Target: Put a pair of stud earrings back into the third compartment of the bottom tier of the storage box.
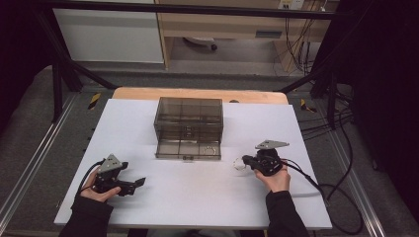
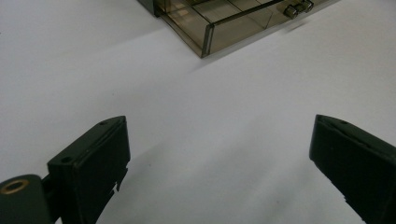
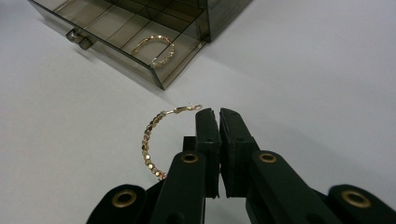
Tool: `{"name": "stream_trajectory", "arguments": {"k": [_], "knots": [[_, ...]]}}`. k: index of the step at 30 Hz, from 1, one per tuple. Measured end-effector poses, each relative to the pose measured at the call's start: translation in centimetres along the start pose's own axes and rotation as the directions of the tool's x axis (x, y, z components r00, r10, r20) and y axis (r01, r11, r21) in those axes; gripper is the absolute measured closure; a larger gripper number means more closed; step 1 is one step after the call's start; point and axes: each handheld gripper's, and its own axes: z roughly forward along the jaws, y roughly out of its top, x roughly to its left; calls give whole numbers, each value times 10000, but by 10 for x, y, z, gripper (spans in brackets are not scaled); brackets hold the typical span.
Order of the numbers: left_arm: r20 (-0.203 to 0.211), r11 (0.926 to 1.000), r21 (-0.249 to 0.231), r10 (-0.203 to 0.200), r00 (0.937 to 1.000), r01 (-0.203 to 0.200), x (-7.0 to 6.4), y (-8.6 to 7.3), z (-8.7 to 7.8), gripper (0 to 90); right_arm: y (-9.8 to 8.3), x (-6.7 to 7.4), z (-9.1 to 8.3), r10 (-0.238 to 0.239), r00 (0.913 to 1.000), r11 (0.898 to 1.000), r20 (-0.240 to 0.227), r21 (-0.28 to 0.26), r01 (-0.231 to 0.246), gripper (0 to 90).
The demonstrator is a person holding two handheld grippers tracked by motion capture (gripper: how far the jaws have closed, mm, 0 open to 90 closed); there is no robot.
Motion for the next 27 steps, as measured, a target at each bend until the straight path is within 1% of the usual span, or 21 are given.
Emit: {"name": "stream_trajectory", "arguments": {"k": [9,14,27], "knots": [[-8,10000,-34,-54,10000,54,0,0,0,50,2,2,-2,-45,10000,10000,-84,-59,44,875],[-14,10000,-41,-49,10000,49,0,0,-1,51,5,6,-3,-150,9998,9999,-136,-68,149,875],[-28,10000,-35,-47,10000,47,0,0,-1,51,22,17,-5,-485,9983,9982,-312,-366,474,875]]}}
